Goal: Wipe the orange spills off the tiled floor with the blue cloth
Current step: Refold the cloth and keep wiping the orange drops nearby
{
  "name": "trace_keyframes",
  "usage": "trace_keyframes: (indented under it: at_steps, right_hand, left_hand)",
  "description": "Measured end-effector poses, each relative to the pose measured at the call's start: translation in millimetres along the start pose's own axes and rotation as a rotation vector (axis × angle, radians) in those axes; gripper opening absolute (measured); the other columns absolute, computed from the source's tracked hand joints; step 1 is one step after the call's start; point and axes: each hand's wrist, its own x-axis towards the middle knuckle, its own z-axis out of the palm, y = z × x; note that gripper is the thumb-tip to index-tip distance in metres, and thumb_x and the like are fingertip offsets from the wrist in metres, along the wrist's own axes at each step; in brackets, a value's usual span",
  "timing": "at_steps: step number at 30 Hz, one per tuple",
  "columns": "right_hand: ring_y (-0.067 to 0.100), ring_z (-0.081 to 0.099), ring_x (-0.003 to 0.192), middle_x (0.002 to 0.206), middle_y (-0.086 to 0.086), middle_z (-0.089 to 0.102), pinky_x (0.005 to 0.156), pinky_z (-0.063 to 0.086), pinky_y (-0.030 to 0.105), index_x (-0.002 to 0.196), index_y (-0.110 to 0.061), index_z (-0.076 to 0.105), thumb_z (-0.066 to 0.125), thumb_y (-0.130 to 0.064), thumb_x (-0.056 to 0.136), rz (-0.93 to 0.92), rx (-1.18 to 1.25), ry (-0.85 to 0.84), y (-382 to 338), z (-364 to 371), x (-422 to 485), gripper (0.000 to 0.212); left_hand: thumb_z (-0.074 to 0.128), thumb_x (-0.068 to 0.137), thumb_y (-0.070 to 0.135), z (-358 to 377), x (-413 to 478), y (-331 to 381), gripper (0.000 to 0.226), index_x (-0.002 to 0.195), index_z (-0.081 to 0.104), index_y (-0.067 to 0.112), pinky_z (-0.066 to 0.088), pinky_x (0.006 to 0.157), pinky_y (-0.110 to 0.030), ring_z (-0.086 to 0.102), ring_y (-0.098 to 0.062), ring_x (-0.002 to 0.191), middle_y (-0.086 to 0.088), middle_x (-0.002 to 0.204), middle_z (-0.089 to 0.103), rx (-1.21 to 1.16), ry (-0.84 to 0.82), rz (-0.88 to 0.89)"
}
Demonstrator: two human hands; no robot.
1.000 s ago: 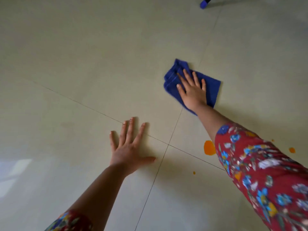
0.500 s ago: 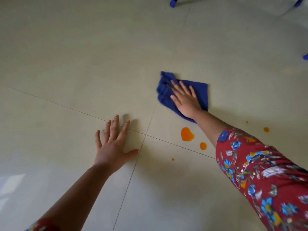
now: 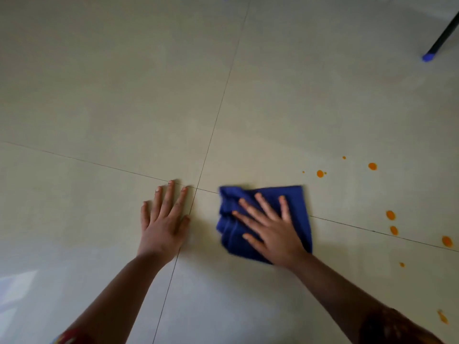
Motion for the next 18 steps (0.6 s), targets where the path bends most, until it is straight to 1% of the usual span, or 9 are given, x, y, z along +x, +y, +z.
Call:
trace_keyframes:
  at_steps: [2,4,5,7,9,11,13,15,18]
  right_hand:
    - [0.029,0.004,0.150,0.162,-0.012,0.009,0.107,0.007,0.075,0.150,-0.048,0.017,0.027,-0.065,0.092,0.264,-0.030,0.004,33.1,-2.1,10.4,0.061]
    - [0.030,0.002,0.150,0.162,-0.013,0.008,0.104,0.003,0.075,0.149,-0.048,0.018,0.022,-0.066,0.090,0.526,-0.002,0.034,51.3,-9.4,50.3,0.062]
    - [0.029,0.003,0.150,0.162,-0.013,0.010,0.105,0.002,0.074,0.149,-0.046,0.019,0.018,-0.064,0.091,0.579,0.024,0.046,48.2,-12.7,71.4,0.061]
    - [0.026,0.008,0.150,0.161,-0.013,0.014,0.109,0.003,0.070,0.150,-0.040,0.024,0.016,-0.057,0.093,0.533,0.049,0.044,21.5,-12.7,99.5,0.060]
    - [0.024,0.017,0.149,0.161,-0.010,0.019,0.115,0.012,0.062,0.150,-0.031,0.030,0.021,-0.049,0.097,0.333,0.021,0.081,-19.0,-7.1,92.1,0.057]
    - [0.022,0.015,0.149,0.161,-0.007,0.018,0.118,0.016,0.052,0.153,-0.027,0.025,0.027,-0.044,0.101,0.093,-0.006,0.057,-54.9,2.3,42.5,0.054]
    - [0.019,0.012,0.150,0.162,-0.007,0.014,0.119,0.014,0.045,0.154,-0.027,0.019,0.028,-0.043,0.102,-0.019,-0.020,0.001,-56.3,9.6,-12.7,0.055]
    - [0.019,0.014,0.149,0.161,-0.007,0.015,0.117,0.019,0.045,0.154,-0.027,0.020,0.024,-0.043,0.102,0.027,-0.045,0.015,-23.6,8.1,-33.8,0.054]
    - [0.019,0.018,0.149,0.161,-0.007,0.019,0.118,0.017,0.044,0.153,-0.026,0.025,0.018,-0.043,0.102,0.374,-0.023,0.056,19.7,0.7,0.0,0.055]
  left_hand:
    - [0.007,0.090,0.055,2.6,-1.1,2.0,0.065,0.152,-0.006,0.040,-0.009,0.118,-0.046,-0.024,-0.011,0.145,0.011,0.160,-0.020,0.050,0.008,-0.005]
    - [0.005,0.090,0.054,3.9,-0.6,4.3,0.065,0.152,-0.006,0.037,-0.008,0.118,-0.048,-0.023,-0.013,0.146,0.009,0.160,-0.019,0.074,0.012,-0.017]
    - [0.005,0.090,0.054,4.6,-0.5,4.7,0.065,0.152,-0.006,0.037,-0.008,0.118,-0.048,-0.023,-0.013,0.146,0.008,0.160,-0.019,0.081,0.008,-0.022]
    - [0.005,0.090,0.053,5.1,-0.5,4.0,0.066,0.152,-0.006,0.036,-0.007,0.118,-0.048,-0.022,-0.013,0.146,0.009,0.160,-0.018,0.080,0.008,-0.025]
    - [0.004,0.090,0.052,3.5,-0.5,3.1,0.064,0.152,-0.005,0.038,-0.008,0.119,-0.047,-0.023,-0.011,0.146,0.010,0.160,-0.019,0.054,0.008,-0.017]
    - [0.002,0.092,0.050,1.0,-0.7,1.5,0.061,0.151,-0.006,0.041,-0.010,0.119,-0.045,-0.026,-0.009,0.144,0.014,0.159,-0.021,0.005,-0.002,-0.006]
    - [0.001,0.093,0.049,-0.1,-1.7,0.0,0.059,0.151,-0.007,0.043,-0.013,0.118,-0.043,-0.027,-0.008,0.144,0.016,0.158,-0.022,-0.009,-0.018,0.014]
    - [0.002,0.093,0.048,-0.3,-2.6,-0.3,0.059,0.151,-0.007,0.041,-0.014,0.117,-0.042,-0.027,-0.009,0.144,0.014,0.159,-0.022,0.010,-0.013,0.015]
    - [0.000,0.093,0.048,1.0,-2.9,2.5,0.060,0.152,-0.007,0.039,-0.014,0.117,-0.042,-0.027,-0.010,0.144,0.012,0.159,-0.022,0.054,-0.005,0.000]
